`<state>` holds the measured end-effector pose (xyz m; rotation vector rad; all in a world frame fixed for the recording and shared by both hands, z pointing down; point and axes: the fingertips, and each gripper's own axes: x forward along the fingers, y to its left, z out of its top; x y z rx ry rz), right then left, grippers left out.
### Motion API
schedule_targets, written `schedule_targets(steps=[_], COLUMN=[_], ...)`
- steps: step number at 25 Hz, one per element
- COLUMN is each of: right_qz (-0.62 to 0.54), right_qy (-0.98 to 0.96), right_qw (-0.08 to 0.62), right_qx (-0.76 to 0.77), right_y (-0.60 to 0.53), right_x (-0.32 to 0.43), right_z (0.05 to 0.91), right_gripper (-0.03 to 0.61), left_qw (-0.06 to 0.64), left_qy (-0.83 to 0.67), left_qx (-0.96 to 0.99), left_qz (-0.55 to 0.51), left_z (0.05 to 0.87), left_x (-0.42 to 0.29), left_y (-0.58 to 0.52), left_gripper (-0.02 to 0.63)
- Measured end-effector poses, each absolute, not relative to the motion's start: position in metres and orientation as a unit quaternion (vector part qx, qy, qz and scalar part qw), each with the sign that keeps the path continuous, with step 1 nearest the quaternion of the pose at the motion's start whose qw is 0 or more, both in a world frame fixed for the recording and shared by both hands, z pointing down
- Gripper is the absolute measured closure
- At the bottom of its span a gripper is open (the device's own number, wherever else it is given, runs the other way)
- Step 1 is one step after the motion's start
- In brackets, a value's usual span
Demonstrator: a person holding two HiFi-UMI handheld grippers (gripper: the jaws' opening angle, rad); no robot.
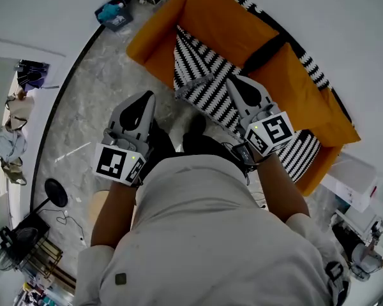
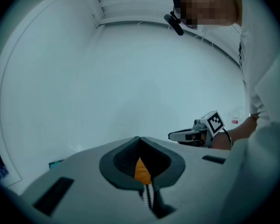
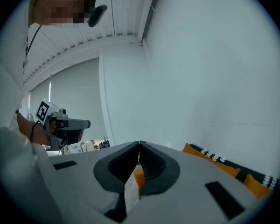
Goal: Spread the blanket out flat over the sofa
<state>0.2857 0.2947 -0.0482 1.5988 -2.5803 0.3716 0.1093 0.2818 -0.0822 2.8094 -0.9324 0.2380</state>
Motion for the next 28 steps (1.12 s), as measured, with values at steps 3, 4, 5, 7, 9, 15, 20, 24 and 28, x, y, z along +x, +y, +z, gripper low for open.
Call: schedule_targets(steps=[3, 4, 5, 7, 9, 15, 20, 24, 28], right_qz=[0.137, 0.142, 0.147, 0.153, 0.165, 0.190, 0.225, 0.256, 0.293], right_qy=[-0.836, -0.834, -0.831, -0.824, -0.815, -0.797, -0.778, -0.768, -0.753], right_qw=[0.048, 0.048, 0.050, 0.057, 0.068, 0.109, 0.148, 0.160, 0.179], right_qx=[0.529, 0.531, 0.534, 0.542, 0.551, 0.564, 0.568, 0.565, 0.561], right_y=[0.288, 0.285, 0.280, 0.266, 0.255, 0.232, 0.218, 0.206, 0.200], right_x=[0.294, 0.296, 0.298, 0.301, 0.304, 0.314, 0.320, 0.327, 0.330], right_z=[-0.034, -0.028, -0.020, -0.003, 0.018, 0.097, 0.178, 0.237, 0.303], right_gripper=[0.551, 0.551, 0.551, 0.551, 0.551, 0.549, 0.546, 0.546, 0.533], left_qw=[0.099, 0.102, 0.104, 0.106, 0.110, 0.130, 0.147, 0.157, 0.173], left_qy=[-0.308, -0.305, -0.300, -0.291, -0.278, -0.234, -0.204, -0.190, -0.185], left_qx=[0.943, 0.943, 0.944, 0.947, 0.949, 0.955, 0.955, 0.951, 0.946], left_qz=[0.083, 0.084, 0.084, 0.087, 0.096, 0.130, 0.158, 0.183, 0.201], left_z=[-0.072, -0.068, -0.064, -0.053, -0.038, 0.031, 0.087, 0.136, 0.183], left_x=[0.112, 0.113, 0.113, 0.113, 0.112, 0.129, 0.136, 0.142, 0.141], left_y=[0.273, 0.270, 0.265, 0.253, 0.241, 0.208, 0.186, 0.167, 0.152], left_gripper=[0.604, 0.604, 0.604, 0.604, 0.604, 0.604, 0.604, 0.604, 0.604])
